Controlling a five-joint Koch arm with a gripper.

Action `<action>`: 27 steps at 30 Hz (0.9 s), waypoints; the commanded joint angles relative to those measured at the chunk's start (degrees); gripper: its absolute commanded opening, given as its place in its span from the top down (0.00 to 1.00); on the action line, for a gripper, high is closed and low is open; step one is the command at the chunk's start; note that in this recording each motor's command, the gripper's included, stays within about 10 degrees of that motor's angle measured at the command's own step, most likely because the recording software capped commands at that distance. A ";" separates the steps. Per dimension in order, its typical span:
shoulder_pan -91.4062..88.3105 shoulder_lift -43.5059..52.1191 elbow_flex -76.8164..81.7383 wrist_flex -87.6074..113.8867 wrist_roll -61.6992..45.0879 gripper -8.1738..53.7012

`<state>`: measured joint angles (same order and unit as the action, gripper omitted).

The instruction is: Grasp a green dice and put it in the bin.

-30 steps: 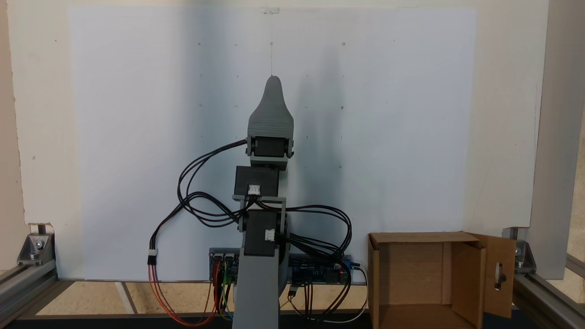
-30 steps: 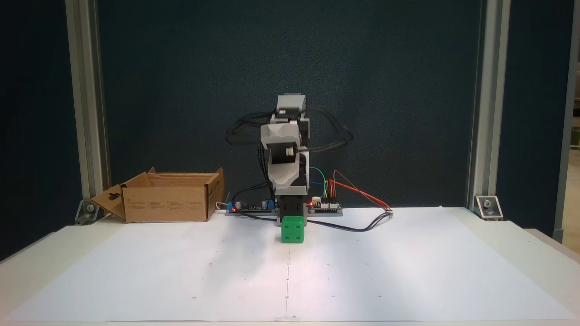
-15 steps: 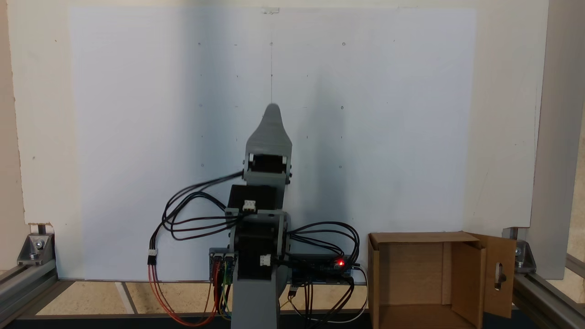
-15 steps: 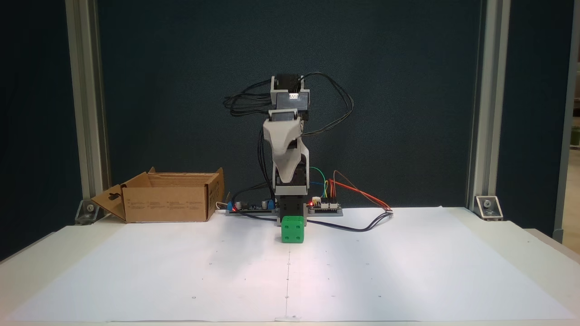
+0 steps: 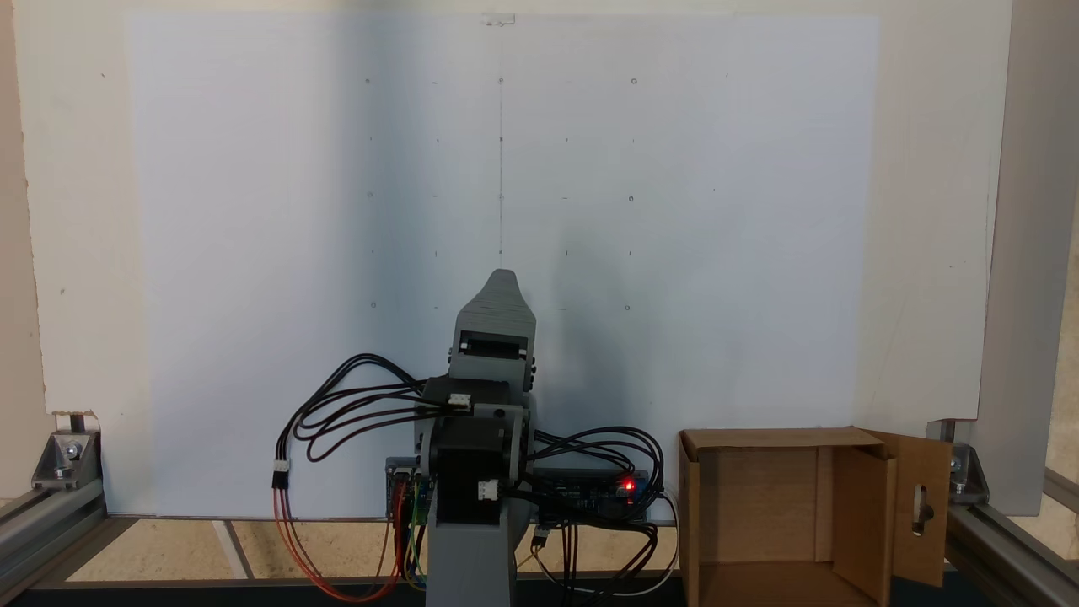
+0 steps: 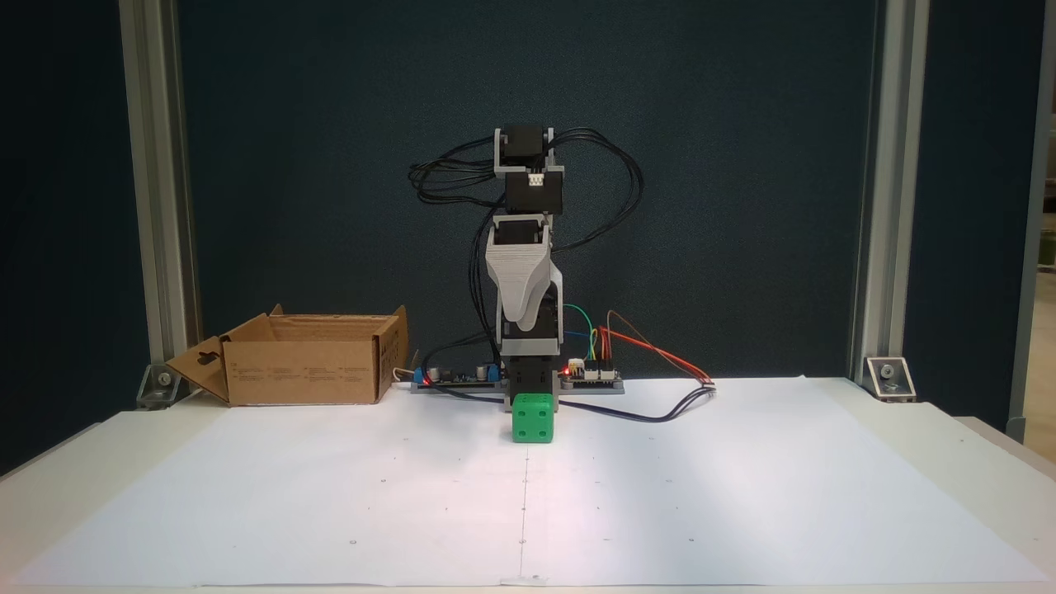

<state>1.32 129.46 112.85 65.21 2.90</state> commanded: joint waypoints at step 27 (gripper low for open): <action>-2.99 5.54 15.64 -8.35 2.11 0.12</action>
<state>-1.14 129.38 129.81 57.57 2.90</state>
